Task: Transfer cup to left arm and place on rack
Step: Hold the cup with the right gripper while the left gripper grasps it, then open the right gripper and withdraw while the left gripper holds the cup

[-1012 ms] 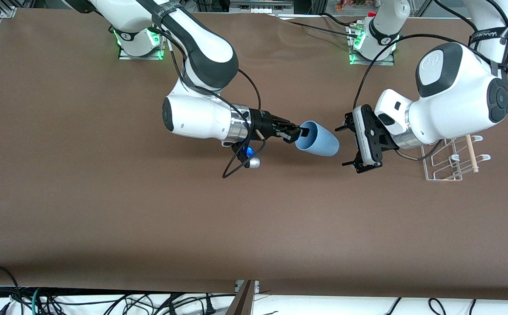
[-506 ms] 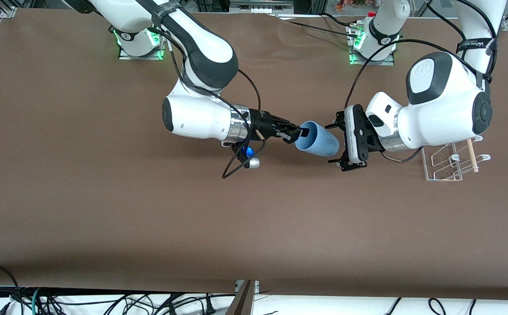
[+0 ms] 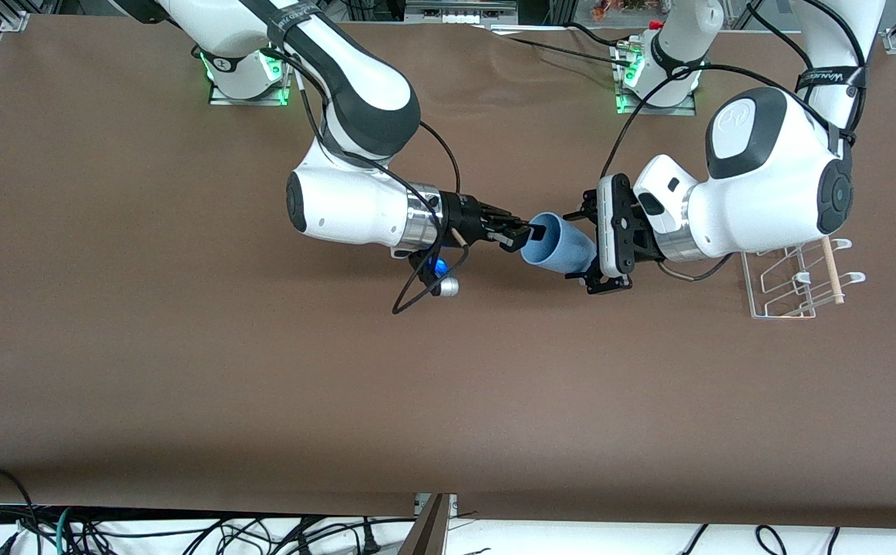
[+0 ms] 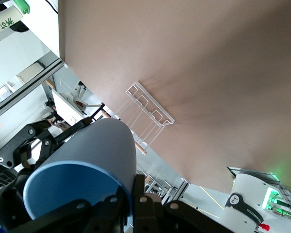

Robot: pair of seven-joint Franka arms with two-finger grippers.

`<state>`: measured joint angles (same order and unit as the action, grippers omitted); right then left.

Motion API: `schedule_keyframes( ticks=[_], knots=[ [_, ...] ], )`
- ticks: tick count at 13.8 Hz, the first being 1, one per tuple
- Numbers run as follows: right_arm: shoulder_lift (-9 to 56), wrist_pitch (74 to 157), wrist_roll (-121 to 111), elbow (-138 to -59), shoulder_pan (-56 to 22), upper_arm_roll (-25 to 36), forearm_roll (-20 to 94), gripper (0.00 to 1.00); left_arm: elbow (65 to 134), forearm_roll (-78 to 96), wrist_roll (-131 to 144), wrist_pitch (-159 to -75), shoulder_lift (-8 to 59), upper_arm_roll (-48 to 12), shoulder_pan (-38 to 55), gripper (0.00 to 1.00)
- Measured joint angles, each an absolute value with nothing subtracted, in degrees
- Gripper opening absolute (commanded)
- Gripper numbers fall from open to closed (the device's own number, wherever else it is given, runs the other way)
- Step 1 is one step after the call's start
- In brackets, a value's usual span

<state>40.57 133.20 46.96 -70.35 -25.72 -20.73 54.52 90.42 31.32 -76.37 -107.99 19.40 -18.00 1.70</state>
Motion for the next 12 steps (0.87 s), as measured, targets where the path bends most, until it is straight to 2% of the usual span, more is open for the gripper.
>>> schedule_keyframes(
  ticks=[1, 2, 3, 4, 7, 9, 12],
  knots=[
    [40.57, 133.18, 46.96, -70.35, -25.7, -20.73, 54.52, 0.0, 90.64, 31.8, -77.59, -107.95, 19.42, -17.99, 1.62, 0.82],
    [40.57, 132.99, 46.97, -70.35, -25.71, -20.74, 54.52, 0.0, 91.01, 32.74, -79.29, -108.03, 19.46, -17.97, 1.44, 0.45],
    [40.57, 132.49, 46.97, -70.35, -25.72, -20.78, 54.52, 0.0, 91.27, 33.5, -81.16, -108.16, 19.57, -17.91, 1.22, 0.24],
    [40.58, 132.22, 47.09, -70.35, -25.72, -20.81, 54.52, 0.0, 91.33, 33.86, -82.54, -108.24, 19.73, -17.9, 0.97, 0.1],
    [40.59, 132.27, 47.54, -70.35, -25.71, -20.82, 54.58, 0.0, 91.33, 34.12, -83.02, -108.27, 19.79, -17.92, 0.87, 0.09],
    [40.59, 132.27, 47.54, -70.35, -25.71, -20.82, 54.58, 0.98, 91.33, 34.12, -83.03, -108.27, 19.8, -17.92, 0.87, 0.09],
    [40.59, 132.57, 47.49, -69.92, -25.46, -20.72, 54.59, 1.0, 91.41, 34.12, -83.12, -107.5, 19.8, -18.13, 0.88, 0.09]
  ],
)
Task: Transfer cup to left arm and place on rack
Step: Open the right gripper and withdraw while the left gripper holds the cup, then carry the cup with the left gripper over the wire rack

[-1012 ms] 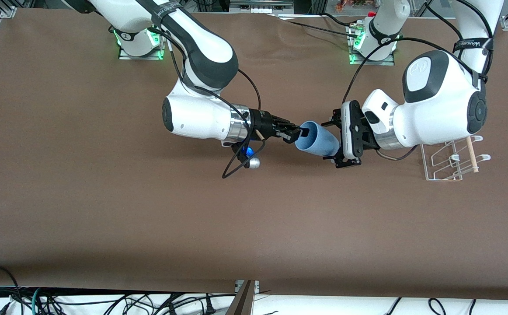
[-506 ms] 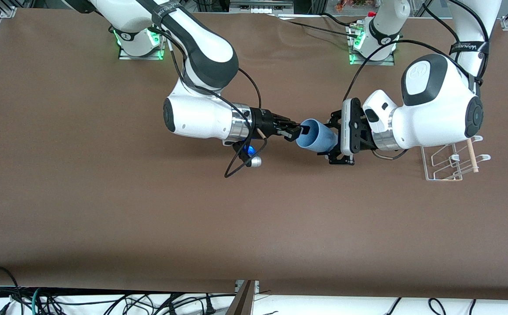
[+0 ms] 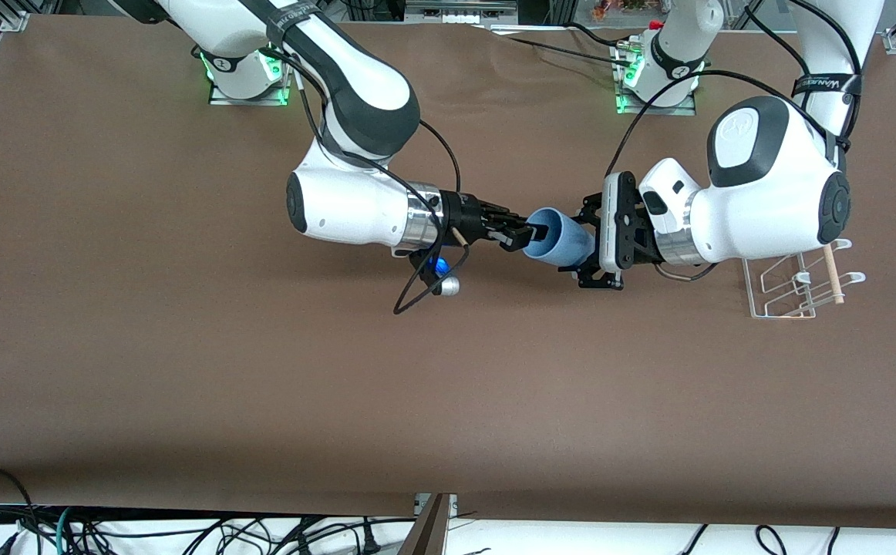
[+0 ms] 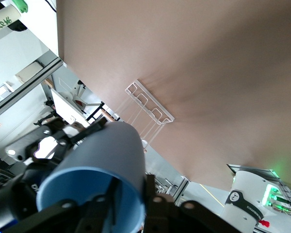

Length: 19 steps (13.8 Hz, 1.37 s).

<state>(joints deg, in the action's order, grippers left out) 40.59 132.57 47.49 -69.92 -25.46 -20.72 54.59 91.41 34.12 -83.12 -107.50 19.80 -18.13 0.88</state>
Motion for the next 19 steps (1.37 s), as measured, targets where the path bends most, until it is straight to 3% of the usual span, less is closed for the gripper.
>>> schedule_keyframes(
  ticks=[7, 14, 16, 19],
  knots=[
    [40.45, 130.04, 47.3, -68.2, -22.17, -20.38, 54.58, 1.0, 91.4, 29.22, -82.87, -105.0, 19.8, -17.19, -1.59, 0.06],
    [36.39, 106.48, 38.25, -66.18, -8.65, -18.75, 40.79, 1.0, 91.13, 9.82, -74.11, -97.33, 18.9, -15.83, -5.25, 0.06],
    [34.67, 99.48, 31.76, -66.2, -6.1, -15.88, 33.62, 1.0, 90.67, 2.04, -70.17, -95.74, 18.47, -15.85, -5.44, 0.06],
    [32.41, 96.5, 22.8, -68.56, -5.2, -10.44, 22.44, 1.0, 90.03, -6.96, -66.15, -93.48, 17.97, -16.04, -5.36, 0.07]
  ],
)
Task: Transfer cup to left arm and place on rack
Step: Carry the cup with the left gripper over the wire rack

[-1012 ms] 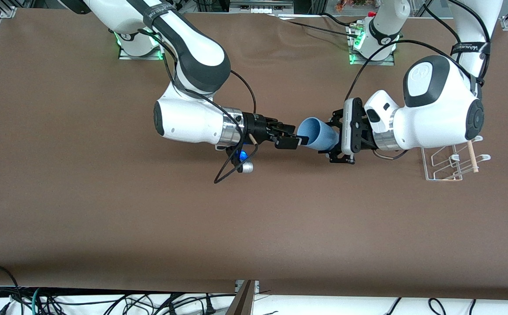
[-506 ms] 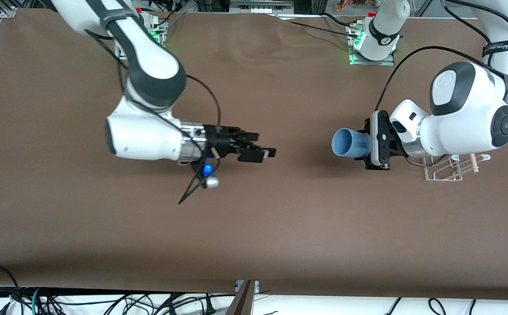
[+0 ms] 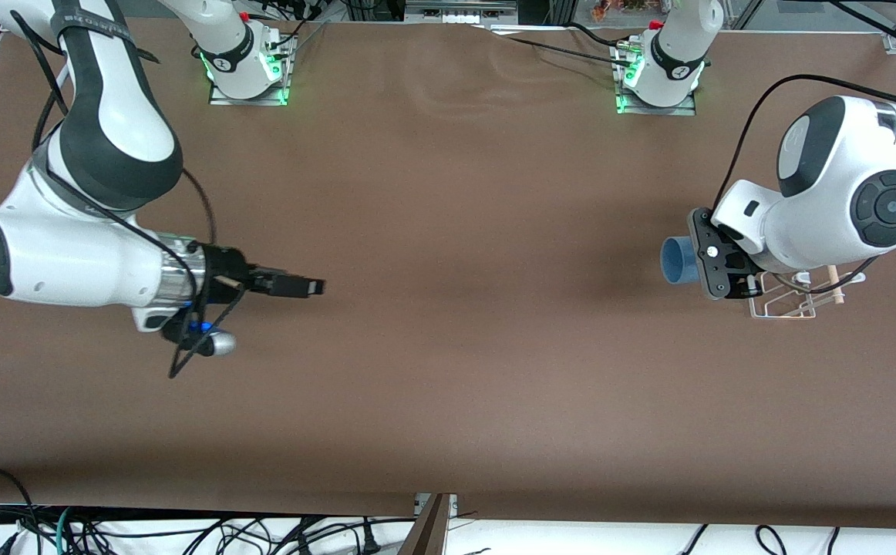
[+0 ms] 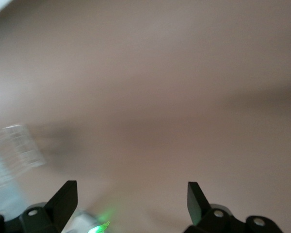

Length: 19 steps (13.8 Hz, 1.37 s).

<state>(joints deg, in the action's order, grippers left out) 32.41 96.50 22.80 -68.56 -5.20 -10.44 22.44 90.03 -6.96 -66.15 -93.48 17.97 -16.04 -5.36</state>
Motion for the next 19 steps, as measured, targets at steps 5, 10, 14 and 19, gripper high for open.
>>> schedule_keyframes(
  ticks=[5, 10, 14, 19],
  knots=[
    [26.35, 96.27, 13.96, -75.23, -2.03, -8.7, 2.14, 1.0, 89.91, -18.01, -58.5, -88.4, 17.89, -16.77, -4.47, 0.07],
    [17.71, 95.99, 8.03, -80.97, 0.91, -8.45, -5.84, 1.0, 90.28, -30.53, -47.2, -80.51, 20.08, -16.96, 0.33, 0.06],
    [12.7, 95.72, 6.94, -84.38, 1.42, -8.81, -5.84, 1.0, 91.14, -43.42, -45.66, -77.48, 22.64, -16.99, 3.21, 0.0],
    [7.36, 94.06, 6.89, -85.01, 1.74, -8.87, -5.84, 1.0, 98.13, -60.96, -39.02, -76.51, 24.28, -16.89, 4.55, 0.02]
  ],
)
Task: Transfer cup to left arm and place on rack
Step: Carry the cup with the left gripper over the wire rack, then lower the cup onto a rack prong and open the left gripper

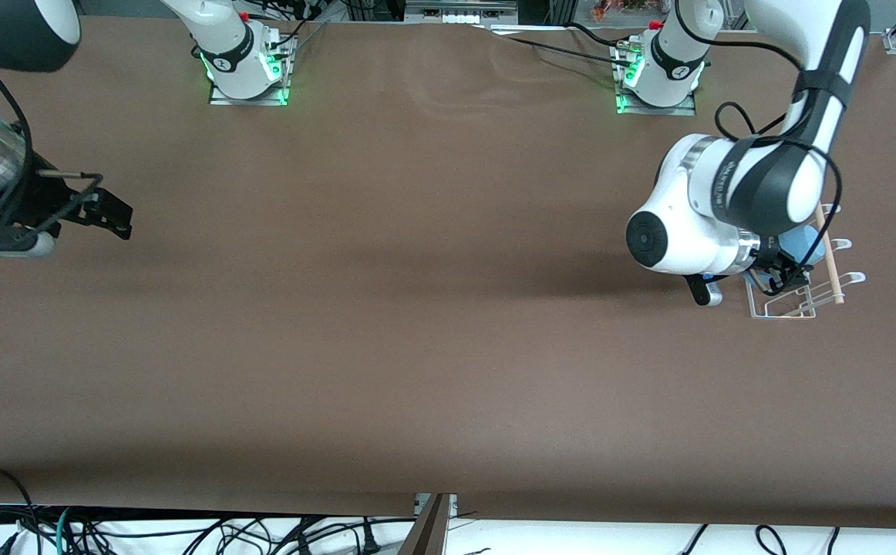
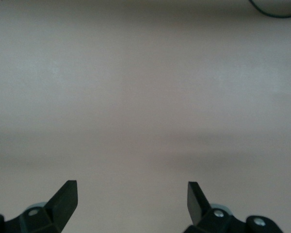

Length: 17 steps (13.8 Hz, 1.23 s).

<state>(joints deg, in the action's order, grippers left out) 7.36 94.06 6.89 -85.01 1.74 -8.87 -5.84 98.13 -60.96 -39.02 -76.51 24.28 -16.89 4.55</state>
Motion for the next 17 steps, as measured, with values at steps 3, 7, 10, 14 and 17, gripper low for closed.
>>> schedule_keyframes(
  ticks=[3, 7, 10, 14, 17],
  knots=[
    [6.54, 92.41, 7.37, -85.69, 2.24, -8.8, -4.02, 1.0, 105.64, -68.51, -31.38, -76.58, 24.66, -16.54, 3.31, 0.02],
    [6.56, 91.88, 8.66, -86.18, 3.32, -8.69, -1.89, 1.0, 113.9, -73.41, -24.23, -77.27, 24.28, -16.46, 0.66, 0.02],
    [6.58, 91.89, 8.68, -86.13, 3.6, -8.68, -1.87, 1.0, 118.91, -73.9, -22.64, -81.26, 21.65, -16.4, -2.85, 0.02],
    [6.68, 91.89, 8.73, -86.12, 3.66, -8.68, -1.87, 1.0, 125.21, -73.92, -16.76, -83.11, 19.55, -16.72, -3.52, 0.02],
    [6.93, 91.95, 8.73, -86.12, 3.66, -8.68, -1.87, 1.0, 127.28, -76.3, -14.08, -83.05, 19.17, -16.73, -3.39, 0.02]
  ],
)
